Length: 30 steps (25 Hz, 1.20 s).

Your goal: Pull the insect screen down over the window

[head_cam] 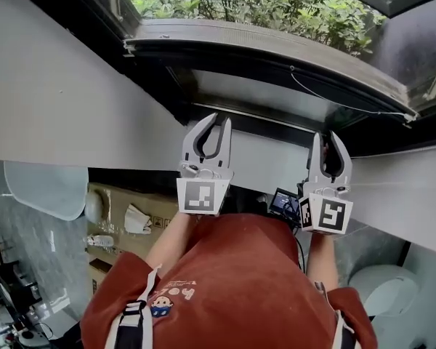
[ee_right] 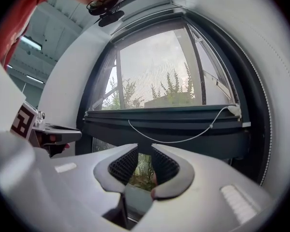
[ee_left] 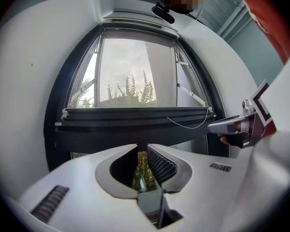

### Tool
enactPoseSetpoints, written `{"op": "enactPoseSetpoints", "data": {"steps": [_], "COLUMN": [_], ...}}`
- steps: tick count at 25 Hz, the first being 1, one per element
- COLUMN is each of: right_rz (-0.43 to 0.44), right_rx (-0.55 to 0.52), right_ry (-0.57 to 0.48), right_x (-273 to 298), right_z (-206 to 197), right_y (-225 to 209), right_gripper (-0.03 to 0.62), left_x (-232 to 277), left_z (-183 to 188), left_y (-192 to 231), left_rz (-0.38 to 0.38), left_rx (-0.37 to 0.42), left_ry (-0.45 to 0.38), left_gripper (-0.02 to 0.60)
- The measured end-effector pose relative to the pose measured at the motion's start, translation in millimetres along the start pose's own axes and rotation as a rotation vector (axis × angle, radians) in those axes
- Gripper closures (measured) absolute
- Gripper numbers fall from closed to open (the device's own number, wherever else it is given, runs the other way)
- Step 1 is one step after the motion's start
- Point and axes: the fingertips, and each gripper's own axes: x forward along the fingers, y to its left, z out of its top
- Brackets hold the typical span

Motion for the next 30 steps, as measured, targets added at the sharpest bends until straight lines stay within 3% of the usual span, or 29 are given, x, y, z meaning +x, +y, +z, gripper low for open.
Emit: {"op": "enactPoseSetpoints", "data": {"steps": [4, 13, 30], "right_rz": [0.000, -0.014, -0.017], "right_rx": [-0.009, -0.038, -0.078], "right_ry": [-0.003, -0.004, 0.005], "right_x": [-0.2, 2.8, 7.0], "right_z": [1.3, 3.1, 4.1], "right_y": [-0.8, -2.1, 4.0], "right_gripper": [0.504, 0.583, 0.585], "left_x": [-0.4, 0.3, 1.1], "left_z": [1.1, 9.1, 11.7], "left_y": [1.6, -8.8, -5.9], "left_rz": [0.006, -0.046, -0.041], "left_rx": [0.001, -0.009, 0.015], "left_ry": [-0.009, -0.042, -0.055], "left_gripper": [0.531, 0.575, 0.575]}}
